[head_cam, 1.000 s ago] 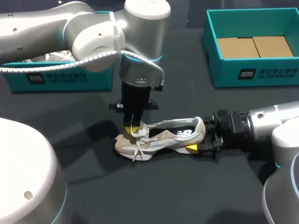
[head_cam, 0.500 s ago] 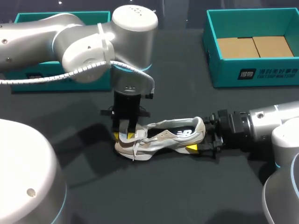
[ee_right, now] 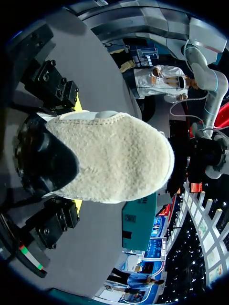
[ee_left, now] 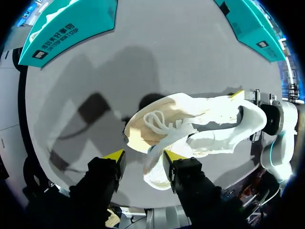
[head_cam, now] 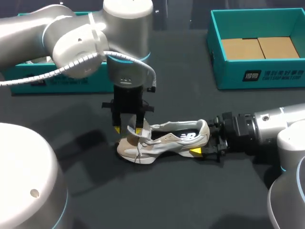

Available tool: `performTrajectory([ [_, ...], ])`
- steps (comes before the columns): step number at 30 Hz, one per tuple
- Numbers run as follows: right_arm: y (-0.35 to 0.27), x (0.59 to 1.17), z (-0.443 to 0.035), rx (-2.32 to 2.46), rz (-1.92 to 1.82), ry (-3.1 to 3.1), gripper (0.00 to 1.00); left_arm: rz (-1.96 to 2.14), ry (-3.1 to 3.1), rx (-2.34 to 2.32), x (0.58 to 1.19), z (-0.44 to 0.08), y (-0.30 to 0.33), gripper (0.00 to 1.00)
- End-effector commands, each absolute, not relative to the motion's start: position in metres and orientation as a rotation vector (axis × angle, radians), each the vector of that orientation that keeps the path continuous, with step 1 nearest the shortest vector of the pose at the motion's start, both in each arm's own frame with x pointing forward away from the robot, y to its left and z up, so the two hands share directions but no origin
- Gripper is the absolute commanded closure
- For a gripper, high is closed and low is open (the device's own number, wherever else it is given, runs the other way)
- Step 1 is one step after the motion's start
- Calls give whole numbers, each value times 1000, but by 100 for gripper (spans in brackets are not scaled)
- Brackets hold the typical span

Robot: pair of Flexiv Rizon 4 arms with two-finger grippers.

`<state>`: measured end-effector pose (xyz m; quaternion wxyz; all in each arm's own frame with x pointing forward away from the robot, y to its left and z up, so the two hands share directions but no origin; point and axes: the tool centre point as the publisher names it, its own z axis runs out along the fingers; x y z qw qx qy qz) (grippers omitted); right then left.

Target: Take the shoe out of the shoebox, open the shoe tongue, remove and reinsert the insole, then place the shoe into the shoebox

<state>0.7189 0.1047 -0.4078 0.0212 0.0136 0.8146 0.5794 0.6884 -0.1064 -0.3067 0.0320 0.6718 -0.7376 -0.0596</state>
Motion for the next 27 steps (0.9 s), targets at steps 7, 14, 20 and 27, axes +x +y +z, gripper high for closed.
performTrajectory([
  [7,105,718,-408,43,1793,2526,100,-3,-2463,1779,701,-256,-122,51],
  [14,105,718,-408,43,1793,2526,100,63,-2698,1324,703,-229,-134,55],
  [20,105,718,-408,43,1793,2526,100,21,-2964,570,703,-213,-141,100],
  [27,105,718,-408,43,1793,2526,100,3,-2967,442,704,-211,-144,100],
])
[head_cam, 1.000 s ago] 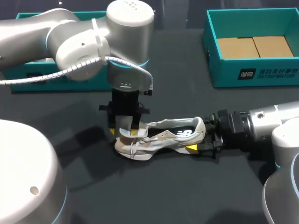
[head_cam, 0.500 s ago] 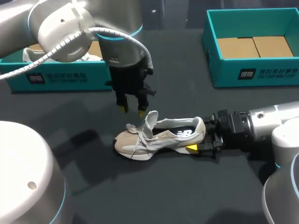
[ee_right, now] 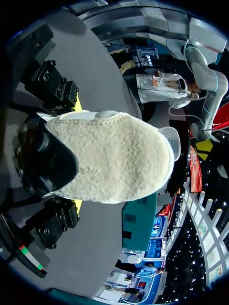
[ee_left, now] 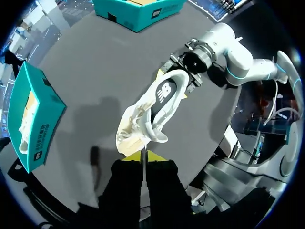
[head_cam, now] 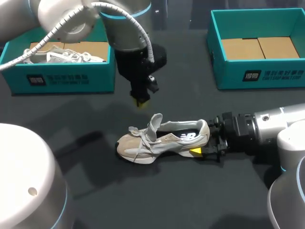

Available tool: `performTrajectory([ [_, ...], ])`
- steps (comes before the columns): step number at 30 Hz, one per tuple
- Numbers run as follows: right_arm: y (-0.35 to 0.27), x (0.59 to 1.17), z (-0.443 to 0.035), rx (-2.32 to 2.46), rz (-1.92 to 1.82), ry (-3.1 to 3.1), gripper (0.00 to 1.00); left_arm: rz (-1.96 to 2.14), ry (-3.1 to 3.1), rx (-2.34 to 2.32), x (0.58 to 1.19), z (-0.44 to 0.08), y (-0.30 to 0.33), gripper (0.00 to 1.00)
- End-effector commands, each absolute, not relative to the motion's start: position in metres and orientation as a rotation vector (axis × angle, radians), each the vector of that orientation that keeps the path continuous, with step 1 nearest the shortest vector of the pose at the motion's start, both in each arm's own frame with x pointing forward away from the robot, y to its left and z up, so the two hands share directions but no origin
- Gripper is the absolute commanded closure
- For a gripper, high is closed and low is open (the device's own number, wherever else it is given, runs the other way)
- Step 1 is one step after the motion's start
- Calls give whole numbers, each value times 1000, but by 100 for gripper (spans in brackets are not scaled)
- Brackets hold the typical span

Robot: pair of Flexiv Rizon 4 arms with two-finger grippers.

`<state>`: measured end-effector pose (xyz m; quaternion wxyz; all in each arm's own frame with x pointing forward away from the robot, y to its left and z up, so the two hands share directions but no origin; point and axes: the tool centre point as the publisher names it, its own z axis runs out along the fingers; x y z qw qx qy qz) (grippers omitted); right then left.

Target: Take the shoe out of the shoebox, open the shoe tongue, remove and reinsert the insole, then place the shoe into the shoebox

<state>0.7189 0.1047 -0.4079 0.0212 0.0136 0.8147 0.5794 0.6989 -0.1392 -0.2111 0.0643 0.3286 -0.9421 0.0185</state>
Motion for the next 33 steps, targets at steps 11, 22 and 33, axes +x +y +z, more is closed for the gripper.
performTrajectory([
  [11,105,718,-408,43,1793,2526,100,239,-2992,-221,703,-229,-154,100],
  [22,105,718,-408,43,1793,2526,100,365,-2907,-617,707,-237,-174,100],
  [33,105,718,-408,43,1793,2526,100,253,-2934,-641,701,-286,-224,100],
])
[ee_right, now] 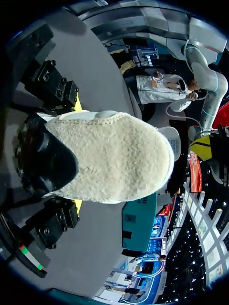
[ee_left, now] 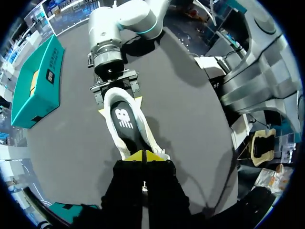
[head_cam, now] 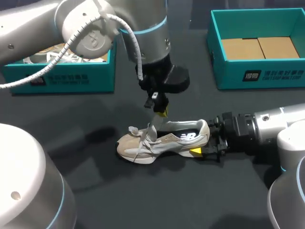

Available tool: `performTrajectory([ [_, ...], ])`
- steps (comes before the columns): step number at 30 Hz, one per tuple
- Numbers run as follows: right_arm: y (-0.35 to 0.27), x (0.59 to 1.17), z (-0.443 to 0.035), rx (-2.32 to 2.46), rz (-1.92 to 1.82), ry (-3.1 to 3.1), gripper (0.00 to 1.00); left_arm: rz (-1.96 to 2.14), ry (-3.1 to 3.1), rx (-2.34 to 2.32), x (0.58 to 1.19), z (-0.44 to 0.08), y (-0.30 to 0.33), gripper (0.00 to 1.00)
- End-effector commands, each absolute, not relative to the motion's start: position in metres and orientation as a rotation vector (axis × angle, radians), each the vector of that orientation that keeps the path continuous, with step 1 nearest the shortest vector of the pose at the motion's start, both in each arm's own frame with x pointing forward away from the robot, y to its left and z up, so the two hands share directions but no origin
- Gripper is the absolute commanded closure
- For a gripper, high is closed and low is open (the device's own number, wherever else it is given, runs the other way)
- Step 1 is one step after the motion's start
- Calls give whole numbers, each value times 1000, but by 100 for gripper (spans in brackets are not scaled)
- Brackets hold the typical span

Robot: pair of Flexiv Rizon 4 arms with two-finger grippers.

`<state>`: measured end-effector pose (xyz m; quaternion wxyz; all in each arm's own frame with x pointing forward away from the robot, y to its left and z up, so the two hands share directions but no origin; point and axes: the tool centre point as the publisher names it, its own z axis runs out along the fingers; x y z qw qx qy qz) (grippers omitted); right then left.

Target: Take the shoe out of the shoebox, open the shoe tongue, remove and reinsert the insole, then place the shoe into the shoebox

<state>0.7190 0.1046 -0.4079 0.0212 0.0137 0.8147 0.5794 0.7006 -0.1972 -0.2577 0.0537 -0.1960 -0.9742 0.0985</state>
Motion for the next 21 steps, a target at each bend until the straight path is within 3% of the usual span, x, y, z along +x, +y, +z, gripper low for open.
performTrajectory([
  [1,105,718,-408,43,1793,2526,100,265,-2890,-676,701,-291,-227,100],
  [13,105,718,-408,43,1793,2526,100,300,-2889,-712,702,-301,-234,100],
  [21,105,718,-408,43,1793,2526,100,206,-2829,-575,711,-341,-261,100],
])
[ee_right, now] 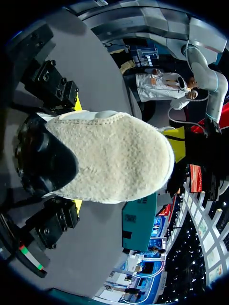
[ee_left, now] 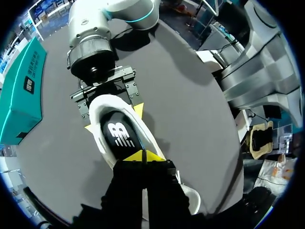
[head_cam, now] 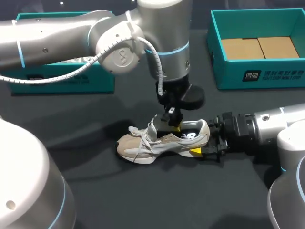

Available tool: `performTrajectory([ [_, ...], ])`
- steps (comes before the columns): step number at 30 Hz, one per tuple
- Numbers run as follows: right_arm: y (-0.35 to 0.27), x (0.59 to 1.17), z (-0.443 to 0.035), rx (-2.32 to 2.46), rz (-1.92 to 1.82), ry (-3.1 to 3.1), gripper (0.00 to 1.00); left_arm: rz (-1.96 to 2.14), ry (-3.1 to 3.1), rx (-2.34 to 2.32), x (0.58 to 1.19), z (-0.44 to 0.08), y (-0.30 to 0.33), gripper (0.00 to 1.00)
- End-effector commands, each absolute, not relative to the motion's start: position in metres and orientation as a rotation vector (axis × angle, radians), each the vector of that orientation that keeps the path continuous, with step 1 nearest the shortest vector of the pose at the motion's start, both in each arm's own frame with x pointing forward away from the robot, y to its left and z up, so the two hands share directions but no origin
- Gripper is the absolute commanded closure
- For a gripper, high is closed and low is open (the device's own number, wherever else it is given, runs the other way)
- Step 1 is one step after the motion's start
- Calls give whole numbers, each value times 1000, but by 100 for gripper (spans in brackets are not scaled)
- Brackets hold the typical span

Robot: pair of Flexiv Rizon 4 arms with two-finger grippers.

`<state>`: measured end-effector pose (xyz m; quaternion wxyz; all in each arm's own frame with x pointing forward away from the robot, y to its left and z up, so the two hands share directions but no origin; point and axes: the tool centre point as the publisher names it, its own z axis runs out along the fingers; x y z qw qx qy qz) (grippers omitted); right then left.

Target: Take the shoe out of the shoebox, open the shoe tongue, remove and reinsert the insole, then place the shoe into the shoebox

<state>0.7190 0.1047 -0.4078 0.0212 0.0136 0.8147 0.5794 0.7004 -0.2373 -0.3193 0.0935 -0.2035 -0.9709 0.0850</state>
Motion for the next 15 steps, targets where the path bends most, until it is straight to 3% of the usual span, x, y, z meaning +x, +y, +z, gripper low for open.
performTrajectory([
  [1,105,718,-408,43,1793,2526,100,194,-2822,-556,712,-345,-263,100],
  [15,105,718,-408,43,1793,2526,100,133,-2785,-461,706,-371,-238,100],
])
